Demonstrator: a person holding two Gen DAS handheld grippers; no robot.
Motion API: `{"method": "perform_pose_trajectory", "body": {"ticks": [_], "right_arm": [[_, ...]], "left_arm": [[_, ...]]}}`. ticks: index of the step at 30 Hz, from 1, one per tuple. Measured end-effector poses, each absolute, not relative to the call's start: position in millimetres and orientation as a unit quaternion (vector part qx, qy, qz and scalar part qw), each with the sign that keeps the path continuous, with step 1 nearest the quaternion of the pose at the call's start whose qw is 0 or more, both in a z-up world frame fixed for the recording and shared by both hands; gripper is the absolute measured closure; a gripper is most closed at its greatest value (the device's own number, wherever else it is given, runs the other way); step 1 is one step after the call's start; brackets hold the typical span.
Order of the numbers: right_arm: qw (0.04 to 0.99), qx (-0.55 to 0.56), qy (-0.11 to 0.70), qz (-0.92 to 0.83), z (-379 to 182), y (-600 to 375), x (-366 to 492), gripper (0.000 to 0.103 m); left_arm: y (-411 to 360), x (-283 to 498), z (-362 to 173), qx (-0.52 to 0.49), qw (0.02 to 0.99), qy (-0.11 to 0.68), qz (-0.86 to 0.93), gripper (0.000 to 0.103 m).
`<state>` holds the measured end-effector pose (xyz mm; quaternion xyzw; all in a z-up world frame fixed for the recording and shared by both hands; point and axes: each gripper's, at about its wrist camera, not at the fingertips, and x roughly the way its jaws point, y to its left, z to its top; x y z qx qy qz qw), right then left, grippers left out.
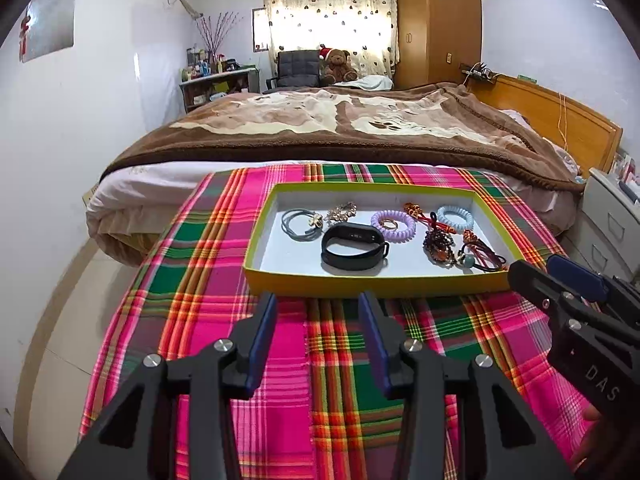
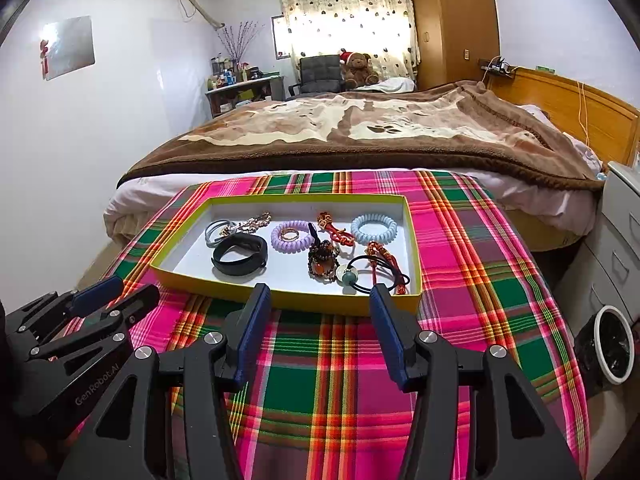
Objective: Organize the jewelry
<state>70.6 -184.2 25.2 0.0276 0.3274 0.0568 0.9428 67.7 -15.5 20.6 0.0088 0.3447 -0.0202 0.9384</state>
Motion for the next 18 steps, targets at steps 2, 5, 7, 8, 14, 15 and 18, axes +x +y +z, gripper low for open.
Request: {"method": "perform_pose_trajectory", "body": {"ticks": [2, 5, 7, 8, 14, 15, 18], "right_arm": [[0.944, 0.029, 0.325, 0.056, 26.0, -184.3, 69.4, 0.051], [0.943, 0.029, 0.326, 0.054, 25.7, -184.2, 69.1, 0.051], [0.943, 0.029, 0.327, 0.052, 25.0, -184.2, 69.3, 0.051], [0.943, 0.030, 0.327, 0.052, 24.6, -184.2, 69.1, 0.051], [0.943, 0.029, 0.326, 0.052, 23.6, -184.3, 69.0, 0.051], [0.944, 0.031, 0.324, 0.052, 24.0, -184.2, 68.7, 0.051], [0.947, 0.038, 0.315, 0.052, 26.0, -185.2, 65.6, 0.051]], "left_arm": [[-14.8, 68.4, 19.1, 0.003, 0.937, 0.348, -0.024, 0.059], [-17.3, 67.8, 18.2, 0.012, 0.937, 0.347, -0.020, 0.059], [-19.4, 66.9, 16.6, 0.015, 0.937, 0.348, -0.023, 0.059], [-19.9, 67.5, 15.8, 0.015, 0.937, 0.349, -0.025, 0.059], [-18.1, 67.1, 15.8, 0.007, 0.937, 0.349, -0.027, 0.059], [-18.0, 66.2, 17.2, 0.005, 0.938, 0.346, -0.028, 0.059], [-17.7, 62.8, 21.9, 0.002, 0.944, 0.330, -0.029, 0.059]]}}
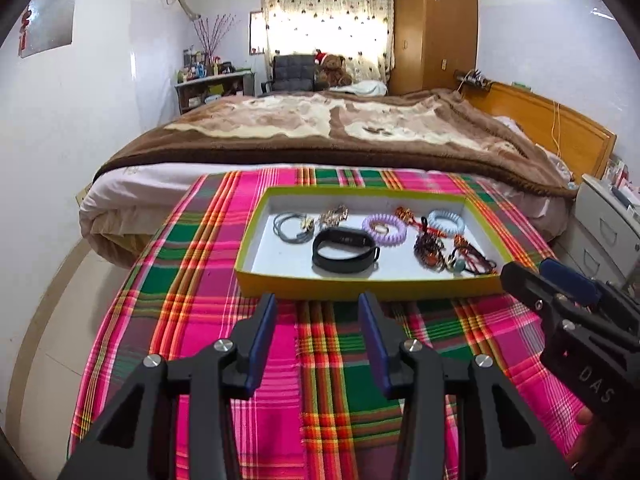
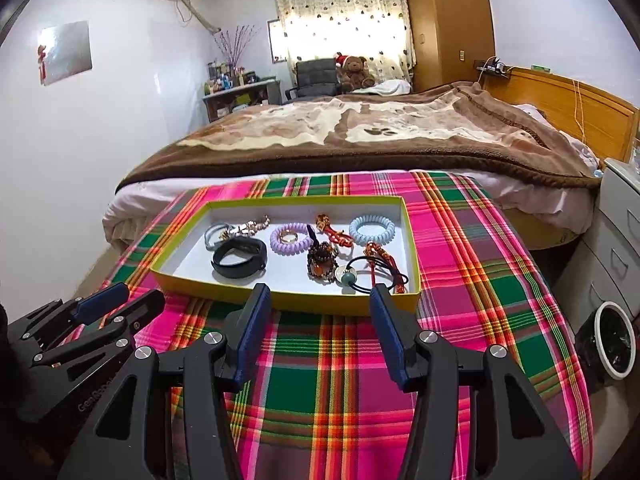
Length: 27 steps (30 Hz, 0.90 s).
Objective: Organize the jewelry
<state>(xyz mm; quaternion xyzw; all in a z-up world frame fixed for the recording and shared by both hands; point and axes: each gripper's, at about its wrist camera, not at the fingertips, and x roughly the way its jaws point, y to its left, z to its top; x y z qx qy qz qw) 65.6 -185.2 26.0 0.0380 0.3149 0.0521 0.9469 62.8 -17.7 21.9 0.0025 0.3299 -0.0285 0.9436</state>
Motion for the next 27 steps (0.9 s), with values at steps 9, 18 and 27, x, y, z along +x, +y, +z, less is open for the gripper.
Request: {"method": "perform_pose_trajectory", "body": {"ticks": [9, 18, 27], "right_arm": [[0.956, 0.020, 0.290, 0.044, 29, -179, 56, 0.051], [0.958, 0.023, 0.284, 0.043, 29, -178, 52, 0.051], [0.958, 0.021, 0.282, 0.041, 30, -177, 51, 0.051]], "left_arm": [[-17, 56, 28, 0.004, 0.952, 0.306, -0.025, 0.059], [-19, 52, 31, 0.004, 0.955, 0.295, -0.028, 0.059], [-20, 53, 28, 0.001, 0.953, 0.300, -0.029, 0.059]]}}
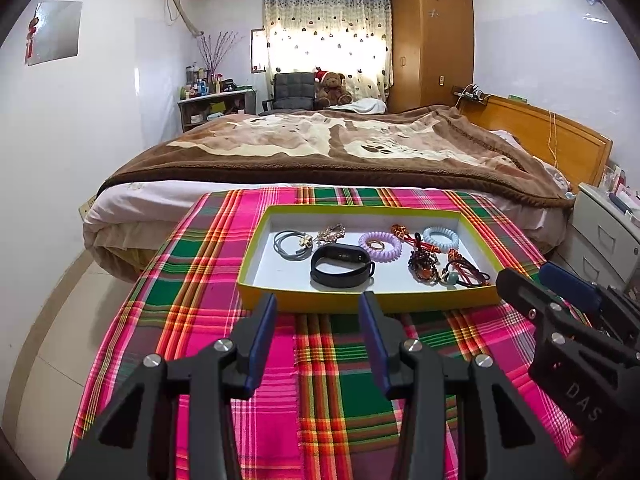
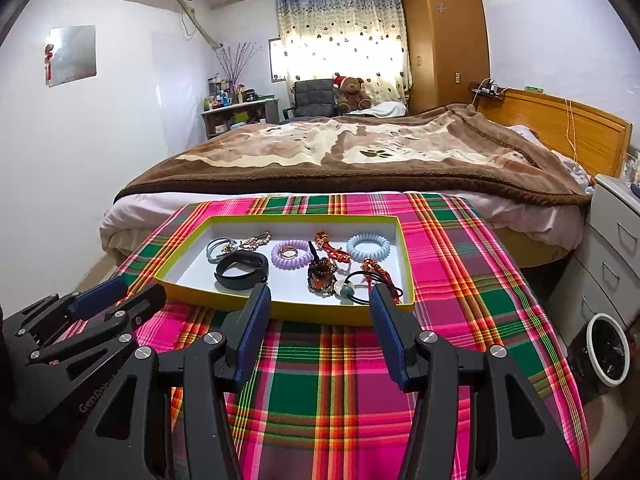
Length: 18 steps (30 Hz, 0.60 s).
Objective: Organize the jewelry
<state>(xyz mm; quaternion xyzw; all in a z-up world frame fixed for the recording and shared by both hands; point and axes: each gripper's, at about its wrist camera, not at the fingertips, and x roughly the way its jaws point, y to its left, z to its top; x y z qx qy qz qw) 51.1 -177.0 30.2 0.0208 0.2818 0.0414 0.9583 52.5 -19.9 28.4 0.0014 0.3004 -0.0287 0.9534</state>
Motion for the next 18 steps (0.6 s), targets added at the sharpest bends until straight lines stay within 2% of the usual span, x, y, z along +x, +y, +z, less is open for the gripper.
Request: {"method": "perform_pose_trajectory", "body": {"ticks": [18], "right_arm": [[0.959, 0.019, 0.281, 0.040, 32.4, -177.7, 50.5, 0.051]], "left_arm": [[-19.4, 51.4, 27.7, -0.003, 0.953, 0.302, -0.030, 0.059]]}}
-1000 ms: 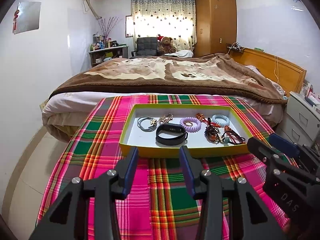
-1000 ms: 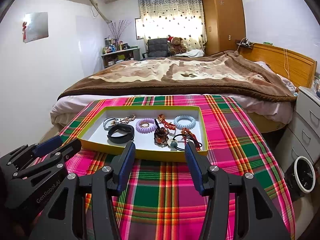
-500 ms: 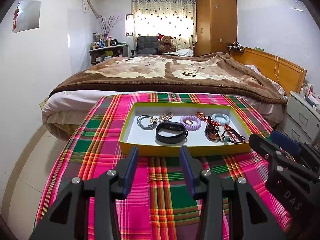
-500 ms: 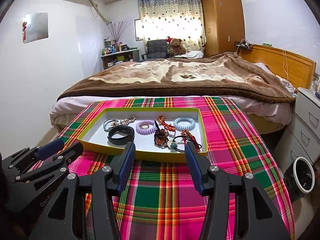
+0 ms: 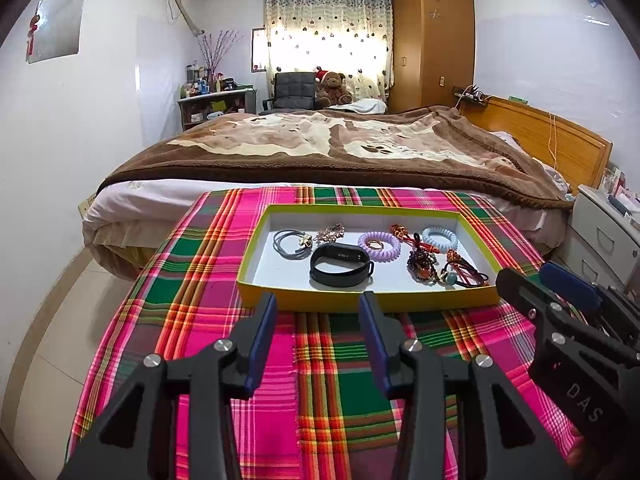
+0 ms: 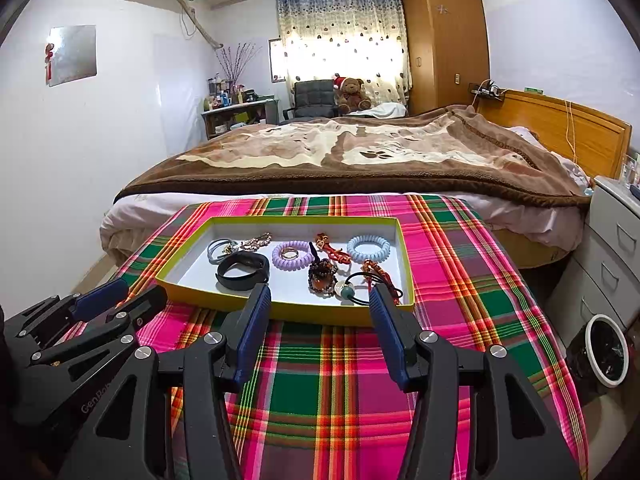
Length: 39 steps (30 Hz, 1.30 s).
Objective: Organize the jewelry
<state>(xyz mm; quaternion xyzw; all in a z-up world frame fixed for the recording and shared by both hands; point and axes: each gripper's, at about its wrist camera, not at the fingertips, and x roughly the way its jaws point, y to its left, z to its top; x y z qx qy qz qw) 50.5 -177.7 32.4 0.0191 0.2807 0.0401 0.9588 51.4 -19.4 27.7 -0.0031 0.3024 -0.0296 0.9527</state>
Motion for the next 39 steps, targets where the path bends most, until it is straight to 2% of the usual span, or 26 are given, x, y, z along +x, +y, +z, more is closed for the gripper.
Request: {"method": "perform_pose_trajectory", "body": {"ticks": [39], "right_arm": [[0.958, 0.022, 0.282, 0.037, 30.3, -179.6, 49.0, 0.051]], "left_arm": [[-20.7, 50.5, 25.8, 0.004, 0.952, 0.306, -0.021, 0.059]]}}
